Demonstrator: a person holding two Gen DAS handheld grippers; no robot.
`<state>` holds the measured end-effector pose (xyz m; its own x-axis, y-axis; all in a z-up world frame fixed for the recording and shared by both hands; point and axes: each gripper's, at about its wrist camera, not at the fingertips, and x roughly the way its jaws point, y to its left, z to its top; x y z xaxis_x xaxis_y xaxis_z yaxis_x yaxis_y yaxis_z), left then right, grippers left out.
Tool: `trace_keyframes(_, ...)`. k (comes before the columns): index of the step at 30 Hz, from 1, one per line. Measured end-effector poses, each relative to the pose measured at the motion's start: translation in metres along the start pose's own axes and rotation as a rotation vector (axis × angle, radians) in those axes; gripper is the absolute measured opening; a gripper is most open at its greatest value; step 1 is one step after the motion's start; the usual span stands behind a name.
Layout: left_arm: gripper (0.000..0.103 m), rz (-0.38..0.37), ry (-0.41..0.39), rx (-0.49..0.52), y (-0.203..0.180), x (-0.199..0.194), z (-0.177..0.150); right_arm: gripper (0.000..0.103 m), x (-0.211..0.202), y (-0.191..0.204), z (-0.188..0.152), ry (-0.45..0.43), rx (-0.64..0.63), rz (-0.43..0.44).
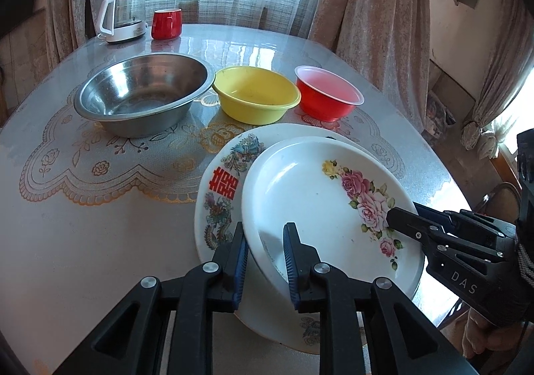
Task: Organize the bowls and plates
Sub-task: 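Carry the rose-print plate with both grippers onto the large white plate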
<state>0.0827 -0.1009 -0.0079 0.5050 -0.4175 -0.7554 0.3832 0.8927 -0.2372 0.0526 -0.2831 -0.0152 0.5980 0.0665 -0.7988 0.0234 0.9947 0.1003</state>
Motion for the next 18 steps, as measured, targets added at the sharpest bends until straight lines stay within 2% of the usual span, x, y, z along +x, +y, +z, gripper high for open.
trace_keyframes(4,0.025,0.000,0.026,-0.001,-0.004,-0.001,0.001,0.020,0.002,0.014,-0.001,0.000,-0.117,-0.106)
trace_keyframes(8,0.025,0.016,0.022,0.011,-0.004,-0.002,0.000,0.022,0.004,0.023,-0.003,0.000,-0.172,-0.145)
trace_keyframes(14,0.027,0.073,0.027,0.054,-0.013,0.000,0.001,0.023,0.003,0.021,-0.004,0.002,-0.162,-0.136)
trace_keyframes(16,0.033,0.043,0.046,0.029,-0.011,-0.001,0.002,0.024,0.002,0.020,-0.004,0.002,-0.147,-0.123)
trace_keyframes(18,0.034,0.033,0.058,0.018,-0.009,-0.002,0.002,0.025,0.001,0.019,-0.005,-0.001,-0.134,-0.108)
